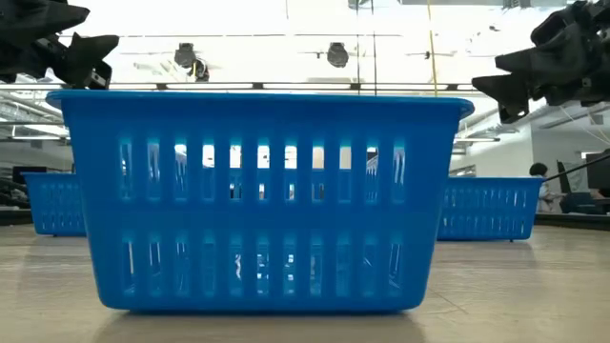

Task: Pick & Place School Supplies
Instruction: Put the yellow crayon box into the top right blue bin

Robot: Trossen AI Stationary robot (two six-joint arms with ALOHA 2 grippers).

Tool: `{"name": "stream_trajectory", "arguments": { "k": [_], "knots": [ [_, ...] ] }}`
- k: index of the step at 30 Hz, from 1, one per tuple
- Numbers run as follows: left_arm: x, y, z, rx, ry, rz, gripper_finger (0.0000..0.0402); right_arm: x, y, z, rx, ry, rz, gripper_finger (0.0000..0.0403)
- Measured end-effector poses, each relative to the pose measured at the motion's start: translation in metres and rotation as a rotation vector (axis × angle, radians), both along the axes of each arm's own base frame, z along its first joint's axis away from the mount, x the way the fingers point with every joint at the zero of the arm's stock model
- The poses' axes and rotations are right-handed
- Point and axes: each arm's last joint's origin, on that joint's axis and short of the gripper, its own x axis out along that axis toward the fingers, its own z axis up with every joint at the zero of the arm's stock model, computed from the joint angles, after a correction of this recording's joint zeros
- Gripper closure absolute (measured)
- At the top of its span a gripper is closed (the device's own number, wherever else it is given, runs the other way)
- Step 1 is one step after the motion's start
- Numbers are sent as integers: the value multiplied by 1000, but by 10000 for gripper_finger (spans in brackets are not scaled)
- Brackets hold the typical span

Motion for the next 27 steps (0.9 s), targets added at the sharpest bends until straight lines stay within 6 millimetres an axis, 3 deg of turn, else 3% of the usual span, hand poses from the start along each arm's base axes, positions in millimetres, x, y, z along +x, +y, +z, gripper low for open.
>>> {"name": "stream_trajectory", "arguments": {
  "k": [5, 15, 20, 23, 27],
  "knots": [
    [0, 0, 0, 0, 0, 0, 229, 0, 0, 0, 134, 0, 11, 202],
    [0, 0, 0, 0, 0, 0, 229, 0, -3, 3, 201, -33, -79, 202],
    [0, 0, 0, 0, 0, 0, 229, 1, -6, 10, 87, -94, -212, 202],
    [0, 0, 0, 0, 0, 0, 229, 8, -9, 2, 27, 88, -335, 194],
    [0, 0, 0, 0, 0, 0, 229, 15, -17, 32, -70, 391, -544, 168]
  ]
}}
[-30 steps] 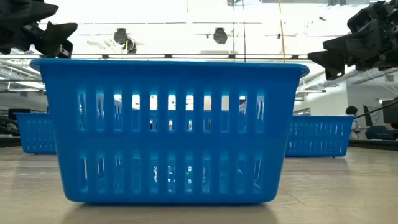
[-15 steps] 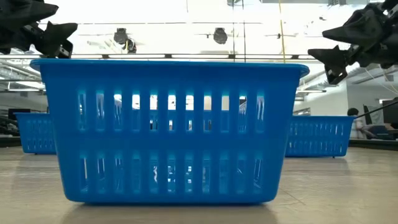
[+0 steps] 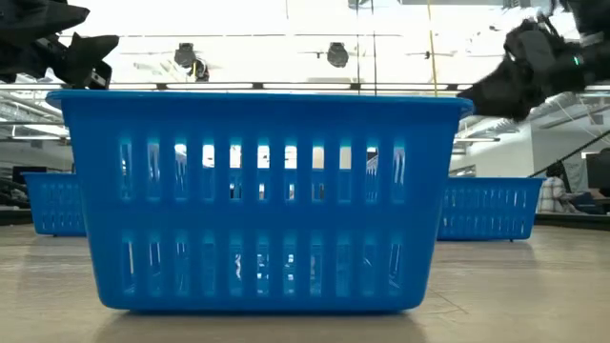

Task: Pick & Place School Supplies
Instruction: Put the yellow crayon box into the top right blue bin

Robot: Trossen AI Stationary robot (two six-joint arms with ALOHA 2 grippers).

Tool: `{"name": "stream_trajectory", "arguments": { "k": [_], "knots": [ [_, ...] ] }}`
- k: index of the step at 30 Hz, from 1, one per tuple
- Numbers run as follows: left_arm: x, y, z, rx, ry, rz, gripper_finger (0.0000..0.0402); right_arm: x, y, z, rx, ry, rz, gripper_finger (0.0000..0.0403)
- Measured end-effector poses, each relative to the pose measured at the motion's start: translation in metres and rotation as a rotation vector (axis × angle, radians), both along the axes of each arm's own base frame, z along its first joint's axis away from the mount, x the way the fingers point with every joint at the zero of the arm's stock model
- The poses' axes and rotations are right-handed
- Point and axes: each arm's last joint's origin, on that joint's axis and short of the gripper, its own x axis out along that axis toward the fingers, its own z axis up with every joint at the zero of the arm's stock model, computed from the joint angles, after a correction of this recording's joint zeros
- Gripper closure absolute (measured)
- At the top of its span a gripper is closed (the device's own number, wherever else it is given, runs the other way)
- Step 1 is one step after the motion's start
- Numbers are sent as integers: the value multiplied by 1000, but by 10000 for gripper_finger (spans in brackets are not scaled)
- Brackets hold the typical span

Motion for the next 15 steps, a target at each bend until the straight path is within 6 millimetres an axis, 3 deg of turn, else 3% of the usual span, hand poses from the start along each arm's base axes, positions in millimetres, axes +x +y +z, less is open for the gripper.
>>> {"name": "stream_trajectory", "arguments": {
  "k": [4, 8, 15],
  "knots": [
    [0, 0, 0, 0, 0, 1, 229, 9, -14, 11, -16, 445, -174, 143],
    [0, 0, 0, 0, 0, 1, 229, 27, -40, 18, -7, 605, -263, 127],
    [0, 0, 0, 0, 0, 1, 229, 34, -91, -12, 213, 775, -312, 127]
  ]
}}
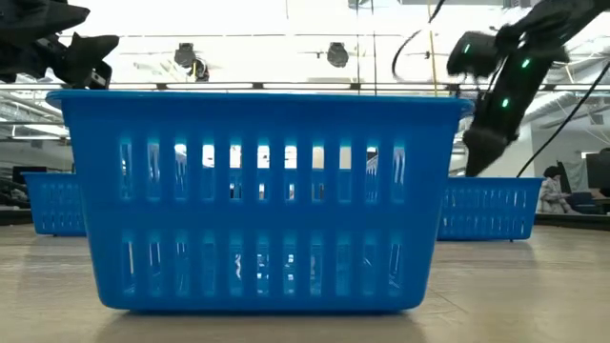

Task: Pick & Place School Supplies
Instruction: Put the yellow crayon box into the top right blue bin

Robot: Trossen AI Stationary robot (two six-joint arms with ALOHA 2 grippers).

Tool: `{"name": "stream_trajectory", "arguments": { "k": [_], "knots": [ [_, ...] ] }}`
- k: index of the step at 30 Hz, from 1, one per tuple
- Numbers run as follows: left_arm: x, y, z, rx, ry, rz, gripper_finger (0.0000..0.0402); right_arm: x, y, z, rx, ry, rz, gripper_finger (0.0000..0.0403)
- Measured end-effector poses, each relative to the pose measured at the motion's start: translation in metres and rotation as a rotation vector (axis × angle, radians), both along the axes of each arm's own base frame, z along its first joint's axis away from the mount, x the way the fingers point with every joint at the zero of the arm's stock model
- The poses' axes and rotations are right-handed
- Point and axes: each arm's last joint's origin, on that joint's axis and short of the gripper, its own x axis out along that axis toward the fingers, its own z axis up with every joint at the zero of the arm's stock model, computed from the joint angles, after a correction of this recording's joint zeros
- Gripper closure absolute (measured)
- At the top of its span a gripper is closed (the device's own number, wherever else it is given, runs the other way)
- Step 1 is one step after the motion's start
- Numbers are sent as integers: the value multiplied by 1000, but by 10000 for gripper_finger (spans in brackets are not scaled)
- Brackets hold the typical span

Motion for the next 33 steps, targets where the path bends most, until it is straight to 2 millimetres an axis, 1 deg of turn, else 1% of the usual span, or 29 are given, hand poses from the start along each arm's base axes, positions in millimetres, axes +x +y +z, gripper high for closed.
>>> {"name": "stream_trajectory", "arguments": {
  "k": [3, 6, 9, 13, 18, 21, 25, 33],
  "knots": [
    [0, 0, 0, 0, 1, 0, 229, -2, -16, -8, 70, -15, -26, 127],
    [0, 0, 0, 0, 1, 0, 229, -6, -27, -15, 103, 24, 6, 128],
    [0, 0, 0, 0, 0, 0, 229, -11, -38, -19, 140, 2, 6, 128],
    [0, 0, 0, 0, 0, 0, 229, -17, -48, -25, 208, -35, 9, 129],
    [0, 0, 0, 0, 1, 0, 229, -23, -58, -32, 210, 26, 71, 129],
    [0, 0, 0, 0, 0, 0, 229, -25, -62, -37, 209, 67, 126, 129],
    [0, 0, 0, 0, 1, 0, 229, -21, -62, -41, 209, 104, 203, 132],
    [0, 0, 0, 0, 0, 0, 229, -14, -59, -48, 242, 134, 238, 161]
  ]
}}
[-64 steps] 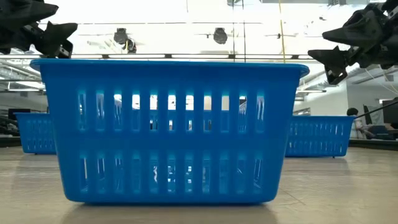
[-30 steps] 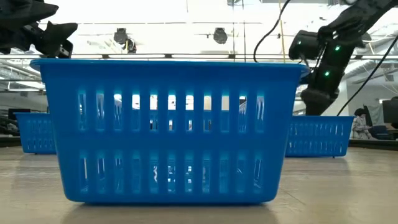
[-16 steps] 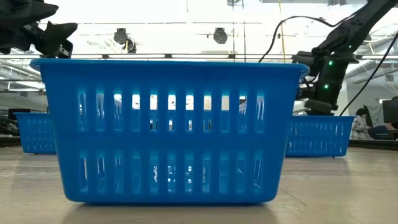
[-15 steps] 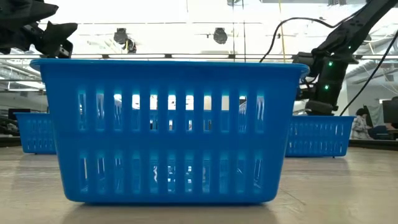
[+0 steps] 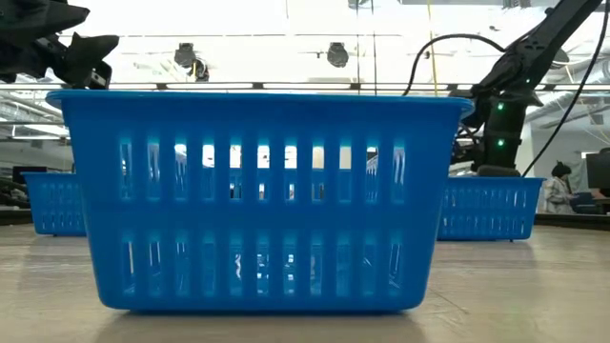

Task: Pick & Place School Supplies
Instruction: Put the yellow crayon box into the top right blue bin

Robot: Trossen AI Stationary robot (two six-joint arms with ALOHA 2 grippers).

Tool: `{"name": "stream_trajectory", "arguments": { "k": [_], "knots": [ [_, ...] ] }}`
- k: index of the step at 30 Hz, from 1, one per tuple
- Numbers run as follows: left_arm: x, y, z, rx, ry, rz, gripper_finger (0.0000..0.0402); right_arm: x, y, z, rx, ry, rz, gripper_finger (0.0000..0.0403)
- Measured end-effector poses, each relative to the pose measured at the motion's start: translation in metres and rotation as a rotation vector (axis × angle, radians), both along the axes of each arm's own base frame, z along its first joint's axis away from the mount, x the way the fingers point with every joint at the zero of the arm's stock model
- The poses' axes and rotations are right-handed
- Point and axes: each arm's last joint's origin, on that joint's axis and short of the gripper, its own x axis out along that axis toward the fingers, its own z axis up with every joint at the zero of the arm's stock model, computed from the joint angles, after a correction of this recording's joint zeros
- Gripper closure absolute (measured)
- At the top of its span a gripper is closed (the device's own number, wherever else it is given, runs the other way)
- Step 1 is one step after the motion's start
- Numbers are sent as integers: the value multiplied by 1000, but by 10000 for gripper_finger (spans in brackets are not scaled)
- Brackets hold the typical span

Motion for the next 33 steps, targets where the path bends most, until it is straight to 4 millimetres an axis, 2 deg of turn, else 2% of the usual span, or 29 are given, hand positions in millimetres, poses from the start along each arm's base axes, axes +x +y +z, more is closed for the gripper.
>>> {"name": "stream_trajectory", "arguments": {
  "k": [16, 26, 33],
  "knots": [
    [0, 0, 0, 0, 1, 1, 229, 0, 1, -5, 26, 15, -28, 256],
    [0, 0, 0, 1, 0, 0, 229, 0, 1, -4, 33, -3, -86, 268],
    [0, 0, 0, 0, 0, 0, 229, -4, 1, 5, -49, 20, -120, 268]
  ]
}}
